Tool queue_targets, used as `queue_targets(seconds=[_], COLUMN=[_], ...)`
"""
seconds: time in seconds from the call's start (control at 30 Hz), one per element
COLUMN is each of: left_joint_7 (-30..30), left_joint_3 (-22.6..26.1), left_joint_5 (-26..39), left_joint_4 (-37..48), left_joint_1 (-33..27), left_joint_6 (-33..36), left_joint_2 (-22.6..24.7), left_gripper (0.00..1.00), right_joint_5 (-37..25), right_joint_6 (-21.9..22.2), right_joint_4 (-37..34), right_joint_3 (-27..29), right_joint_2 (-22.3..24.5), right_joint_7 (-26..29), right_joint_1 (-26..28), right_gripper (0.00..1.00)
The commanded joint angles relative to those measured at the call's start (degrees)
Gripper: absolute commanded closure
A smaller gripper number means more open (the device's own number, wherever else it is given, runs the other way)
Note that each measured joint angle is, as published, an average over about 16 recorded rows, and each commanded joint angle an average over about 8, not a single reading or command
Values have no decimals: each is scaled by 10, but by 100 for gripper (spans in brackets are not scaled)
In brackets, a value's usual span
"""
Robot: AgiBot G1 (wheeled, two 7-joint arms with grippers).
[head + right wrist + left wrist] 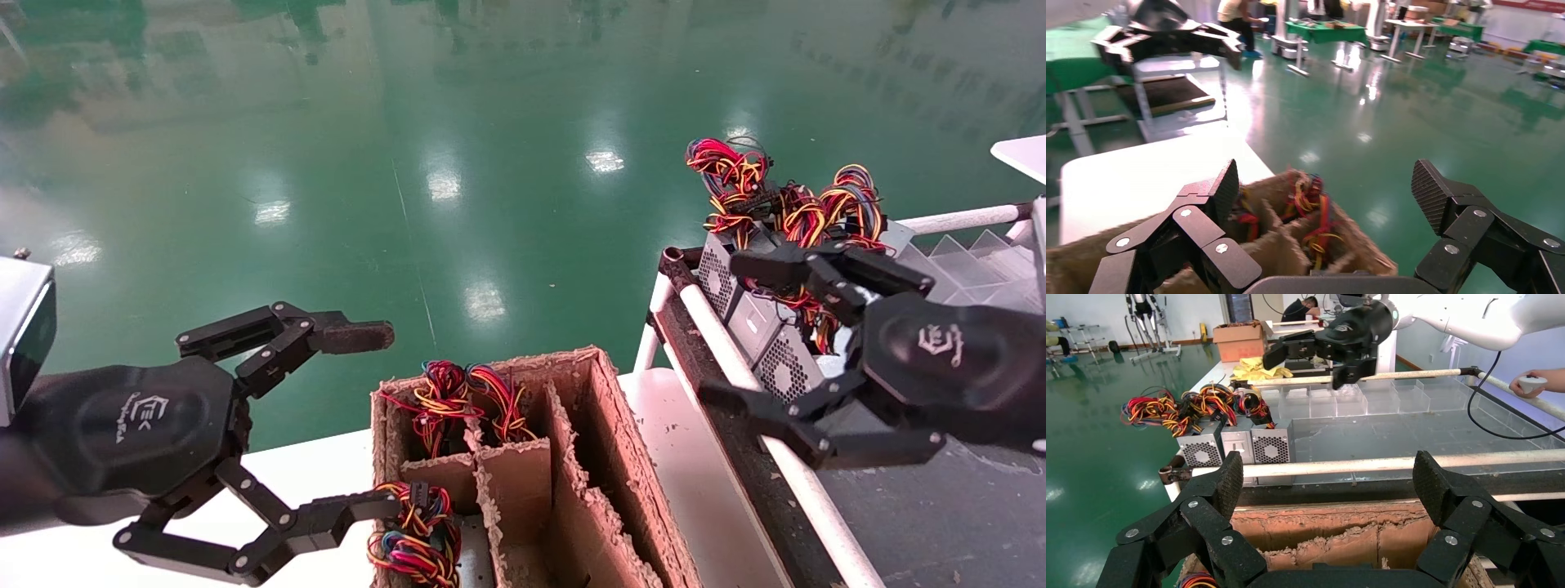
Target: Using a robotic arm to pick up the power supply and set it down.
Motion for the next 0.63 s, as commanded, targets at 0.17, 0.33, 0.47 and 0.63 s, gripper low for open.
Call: queue_targets(seconds=[0.17, 0.33, 0.47, 0.63], left_joint_7=[0, 0, 0, 0], left_joint_3=[0, 0, 0, 0], left_joint_5=[0, 0, 0, 0], left_joint_4=[0, 0, 0, 0], left_joint_1=[0, 0, 0, 0], left_joint_6=[0, 0, 0, 0], left_joint_2=[0, 0, 0, 0], left_gripper=[0, 0, 0, 0], right_joint_5=[13, 23, 30, 35], right_joint_6=[0, -1, -1, -1], right_joint_4=[48, 87, 113, 131], right_joint_3=[-3, -5, -7, -8], right_joint_2=[-1, -2, -2, -2], right_joint_7=[19, 36, 46, 53], right_joint_1=[-17, -30, -40, -45], right_gripper=[0, 0, 0, 0])
